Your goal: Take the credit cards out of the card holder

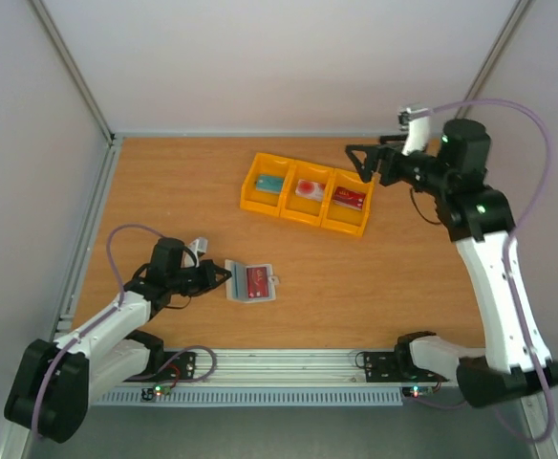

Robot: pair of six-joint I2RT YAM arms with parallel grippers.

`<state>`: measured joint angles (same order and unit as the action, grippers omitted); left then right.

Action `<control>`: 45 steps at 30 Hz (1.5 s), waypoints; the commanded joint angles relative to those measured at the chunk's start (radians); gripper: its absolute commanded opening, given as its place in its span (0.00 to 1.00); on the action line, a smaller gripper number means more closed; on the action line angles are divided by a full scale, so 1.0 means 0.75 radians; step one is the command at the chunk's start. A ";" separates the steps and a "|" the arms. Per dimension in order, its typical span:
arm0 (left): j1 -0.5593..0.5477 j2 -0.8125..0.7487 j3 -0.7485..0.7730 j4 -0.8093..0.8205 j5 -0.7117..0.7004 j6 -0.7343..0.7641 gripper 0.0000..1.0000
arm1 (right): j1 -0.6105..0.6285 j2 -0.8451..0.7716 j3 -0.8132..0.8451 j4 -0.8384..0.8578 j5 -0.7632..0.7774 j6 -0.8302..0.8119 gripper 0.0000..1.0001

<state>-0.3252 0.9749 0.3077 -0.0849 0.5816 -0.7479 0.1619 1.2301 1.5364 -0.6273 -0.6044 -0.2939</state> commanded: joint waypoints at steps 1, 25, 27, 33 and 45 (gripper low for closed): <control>0.035 0.011 0.022 -0.024 0.018 0.012 0.00 | 0.017 -0.181 -0.057 -0.139 0.700 -0.229 0.98; 0.086 0.086 0.032 0.018 0.108 0.063 0.00 | 1.014 0.286 -0.579 -0.157 0.905 0.231 0.86; 0.087 0.090 0.027 0.030 0.110 0.060 0.00 | 1.089 0.372 -0.575 -0.086 0.827 0.219 0.97; 0.086 0.086 0.025 0.024 0.104 0.056 0.00 | 1.132 0.608 -0.548 0.067 0.781 0.204 0.89; 0.086 0.090 0.022 0.035 0.103 0.051 0.00 | 1.131 0.771 -0.519 0.136 0.990 0.142 0.66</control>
<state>-0.2638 1.0359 0.3145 -0.1081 0.6445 -0.7177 1.0100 1.7744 1.1122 -0.5655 0.0654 -0.1631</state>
